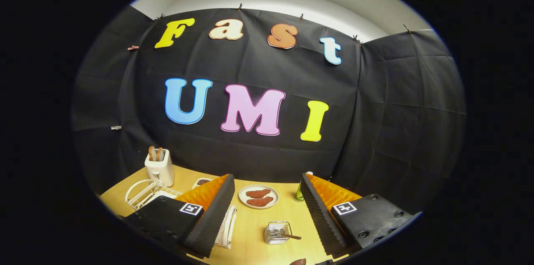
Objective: Take the plate from the dish rack, then take the spoon from the basket and place it into the plate.
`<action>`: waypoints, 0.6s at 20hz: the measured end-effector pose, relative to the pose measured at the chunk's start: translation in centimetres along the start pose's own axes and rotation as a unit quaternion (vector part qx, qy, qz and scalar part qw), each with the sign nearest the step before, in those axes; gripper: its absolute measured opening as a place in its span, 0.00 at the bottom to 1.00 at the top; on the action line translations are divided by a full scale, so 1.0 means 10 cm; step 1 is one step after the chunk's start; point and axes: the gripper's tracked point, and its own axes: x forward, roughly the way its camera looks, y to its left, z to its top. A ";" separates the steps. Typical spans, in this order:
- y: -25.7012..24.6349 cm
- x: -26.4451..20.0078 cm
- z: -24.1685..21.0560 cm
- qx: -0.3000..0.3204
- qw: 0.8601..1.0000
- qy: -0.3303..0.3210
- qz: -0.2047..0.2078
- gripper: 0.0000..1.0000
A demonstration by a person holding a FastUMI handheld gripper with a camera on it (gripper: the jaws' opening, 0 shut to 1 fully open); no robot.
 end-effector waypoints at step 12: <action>0.54 0.13 -0.30 0.019 0.998 0.058 0.027 0.97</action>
